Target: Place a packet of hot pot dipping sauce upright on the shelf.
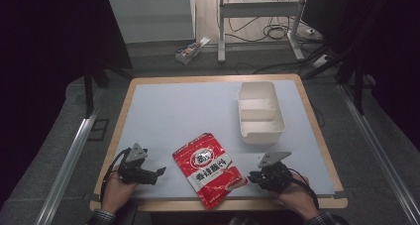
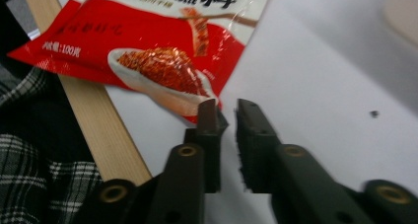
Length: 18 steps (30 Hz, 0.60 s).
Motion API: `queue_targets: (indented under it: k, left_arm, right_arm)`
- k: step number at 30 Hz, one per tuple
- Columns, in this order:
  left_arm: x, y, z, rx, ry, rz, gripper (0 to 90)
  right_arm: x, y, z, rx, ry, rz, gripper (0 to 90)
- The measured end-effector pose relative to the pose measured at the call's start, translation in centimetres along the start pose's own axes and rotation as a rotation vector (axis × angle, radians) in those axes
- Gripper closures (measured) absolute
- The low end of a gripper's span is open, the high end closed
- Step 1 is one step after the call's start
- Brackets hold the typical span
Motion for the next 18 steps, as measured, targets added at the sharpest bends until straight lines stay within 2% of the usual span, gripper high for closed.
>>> queue_targets:
  k: [6,15,16,17,18]
  left_arm:
    - [-0.1,0.0,0.0,0.0,0.006,0.002,2.8]
    - [-0.1,-0.1,0.0,0.0,0.011,0.001,2.8]
    - [-0.1,-0.1,0.0,-0.002,0.011,0.002,2.8]
    - [-0.1,-0.1,0.0,-0.001,0.011,0.001,2.8]
    - [-0.1,-0.1,0.0,-0.001,0.011,0.001,2.8]
  right_arm:
    - [-1.3,0.4,0.0,0.013,0.029,-0.024,84.9]
    - [-1.7,0.8,-0.2,0.025,0.027,-0.032,87.3]
    - [-1.7,0.8,-0.2,0.025,0.027,-0.039,89.2]
    - [-1.9,0.8,-0.1,0.015,0.033,-0.088,89.4]
    - [-2.0,1.1,-0.2,0.022,0.027,-0.084,89.5]
Point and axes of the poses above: each handheld gripper's, and its own axes: x roughly backward along the jaws, z roughly out of its underside, y roughly to its left, the point moved 1 cm from there along -x, roughly forward along the jaws, and after that the axes turned 4 degrees about x, right-handed, at the moved point
